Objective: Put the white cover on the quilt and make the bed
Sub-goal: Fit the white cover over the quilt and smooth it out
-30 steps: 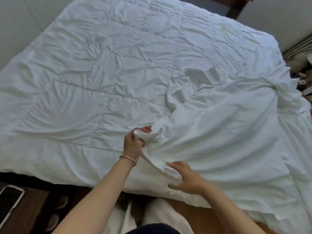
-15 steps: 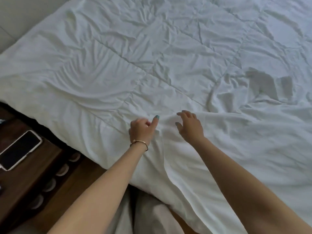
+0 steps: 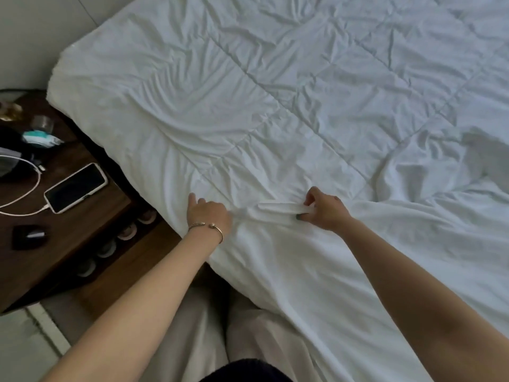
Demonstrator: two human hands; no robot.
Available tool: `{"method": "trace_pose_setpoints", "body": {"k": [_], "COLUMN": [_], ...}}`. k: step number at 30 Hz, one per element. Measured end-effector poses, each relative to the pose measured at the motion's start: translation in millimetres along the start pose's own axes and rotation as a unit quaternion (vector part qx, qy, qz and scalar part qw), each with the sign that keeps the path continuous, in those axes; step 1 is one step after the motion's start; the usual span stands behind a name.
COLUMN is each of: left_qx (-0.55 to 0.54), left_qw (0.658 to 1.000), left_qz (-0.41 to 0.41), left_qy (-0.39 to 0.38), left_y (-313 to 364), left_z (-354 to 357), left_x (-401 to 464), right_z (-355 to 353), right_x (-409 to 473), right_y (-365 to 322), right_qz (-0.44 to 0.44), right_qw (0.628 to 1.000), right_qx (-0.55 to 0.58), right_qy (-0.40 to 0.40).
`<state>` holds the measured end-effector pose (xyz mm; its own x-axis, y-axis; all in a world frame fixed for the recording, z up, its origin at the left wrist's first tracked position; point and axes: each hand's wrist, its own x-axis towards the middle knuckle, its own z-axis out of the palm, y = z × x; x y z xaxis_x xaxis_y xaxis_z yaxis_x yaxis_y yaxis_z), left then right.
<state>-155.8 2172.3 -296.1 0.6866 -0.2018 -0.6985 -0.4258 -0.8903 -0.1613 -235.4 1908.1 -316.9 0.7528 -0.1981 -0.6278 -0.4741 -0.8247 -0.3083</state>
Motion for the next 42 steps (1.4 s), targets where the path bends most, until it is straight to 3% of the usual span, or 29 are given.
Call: {"method": "trace_pose_setpoints", "body": {"k": [3,6,10,13,16,20,24,30,32,35,38,42], "left_qx": [-0.130,-0.223,-0.414,-0.366,-0.357,-0.372,-0.401,-0.389,-0.374,-0.388,-0.475,-0.574], "left_qw": [0.982,0.962,0.897,0.914,0.920,0.917,0.901,0.866,0.883,0.903,0.869,0.811], "left_qz": [0.083,0.090,0.128,0.157,0.140,0.111,0.069,-0.008,-0.037,-0.035,0.006,-0.006], "left_qy": [0.112,0.129,0.088,0.072,0.078,0.097,0.151,0.315,0.280,0.180,0.138,0.111], "left_y": [35.8,52.7,36.7,8.1,-31.0,-81.8,-148.8,-297.2,-339.2,-370.1,-384.9,-390.5], "left_z": [8.7,18.1,13.4,7.5,0.2,-17.0,-49.0,-131.6,-139.8,-122.9,-104.2,-84.1], "left_x": [12.6,30.4,26.7,20.6,19.8,10.2,7.8,60.2,89.6,139.0,184.7,223.2], "right_z": [-17.7,-32.9,-50.7,-63.7,-77.9,-111.9,-156.1,-228.1,-227.6,-195.2,-155.0,-123.9], "right_x": [-0.1,5.0,6.8,3.3,7.2,19.2,48.3,110.3,143.4,216.7,277.6,306.6], "right_y": [2.5,15.1,33.6,31.9,6.3,-56.3,-150.4,-337.2,-385.1,-410.9,-408.1,-398.8], "right_qz": [0.004,0.007,-0.007,0.024,0.003,-0.037,-0.130,-0.250,-0.272,-0.198,-0.128,-0.064], "right_qw": [0.999,0.999,0.977,0.977,0.990,0.996,0.986,0.937,0.934,0.965,0.987,0.995], "right_qx": [-0.036,-0.046,-0.208,-0.191,-0.112,0.075,0.086,0.112,0.062,-0.039,-0.051,-0.050], "right_qy": [-0.021,0.006,-0.048,-0.094,-0.090,-0.038,0.064,0.215,0.225,0.166,0.085,0.063]}}
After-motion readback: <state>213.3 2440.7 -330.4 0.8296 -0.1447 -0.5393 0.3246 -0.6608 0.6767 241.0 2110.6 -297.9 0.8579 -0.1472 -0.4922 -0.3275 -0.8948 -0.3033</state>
